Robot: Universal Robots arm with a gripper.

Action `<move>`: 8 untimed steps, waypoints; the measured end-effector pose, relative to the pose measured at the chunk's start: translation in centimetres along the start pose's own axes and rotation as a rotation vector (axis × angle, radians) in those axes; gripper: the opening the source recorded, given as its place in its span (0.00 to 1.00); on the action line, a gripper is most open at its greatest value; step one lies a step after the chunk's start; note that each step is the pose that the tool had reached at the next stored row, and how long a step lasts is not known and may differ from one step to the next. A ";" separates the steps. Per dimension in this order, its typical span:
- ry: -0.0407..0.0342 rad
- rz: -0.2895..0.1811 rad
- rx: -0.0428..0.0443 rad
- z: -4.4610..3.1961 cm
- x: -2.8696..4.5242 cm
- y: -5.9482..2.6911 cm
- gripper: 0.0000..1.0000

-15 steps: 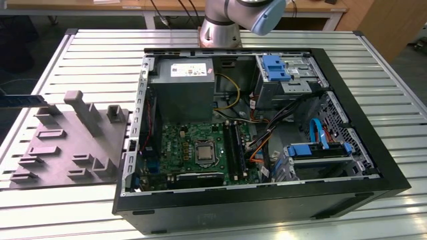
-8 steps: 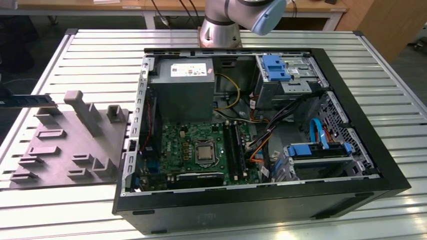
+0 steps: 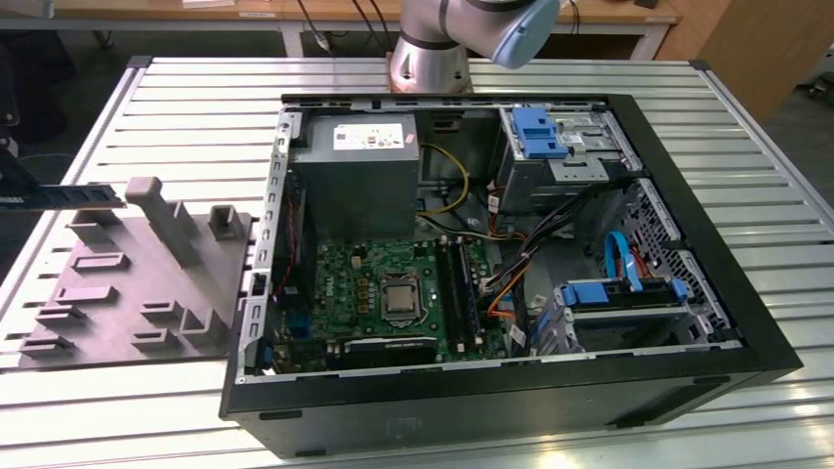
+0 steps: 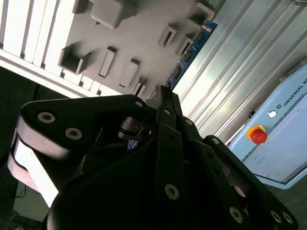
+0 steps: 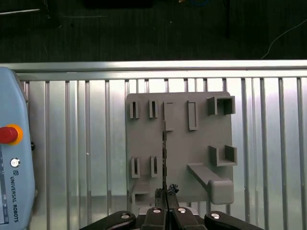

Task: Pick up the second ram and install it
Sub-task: 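Pick up the second ram and move it above second insertion slot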

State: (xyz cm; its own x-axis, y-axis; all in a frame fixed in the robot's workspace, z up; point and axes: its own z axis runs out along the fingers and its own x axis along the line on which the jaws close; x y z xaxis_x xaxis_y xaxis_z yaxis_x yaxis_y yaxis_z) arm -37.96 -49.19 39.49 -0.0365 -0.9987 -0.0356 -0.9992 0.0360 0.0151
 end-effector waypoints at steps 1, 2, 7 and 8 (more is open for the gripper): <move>0.0000 0.000 0.0001 0.00 0.00 -0.12 0.11; 0.0000 0.000 0.0000 0.00 -0.01 -0.24 0.11; 0.0000 0.000 -0.0001 -0.02 -0.04 -0.94 0.11; 0.0000 0.000 0.0000 -0.01 -0.04 -1.10 0.11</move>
State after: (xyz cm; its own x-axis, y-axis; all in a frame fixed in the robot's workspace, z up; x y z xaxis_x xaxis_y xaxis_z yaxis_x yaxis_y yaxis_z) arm -36.86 -49.19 39.49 -0.0365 -0.9987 -0.0356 -0.9992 0.0360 0.0150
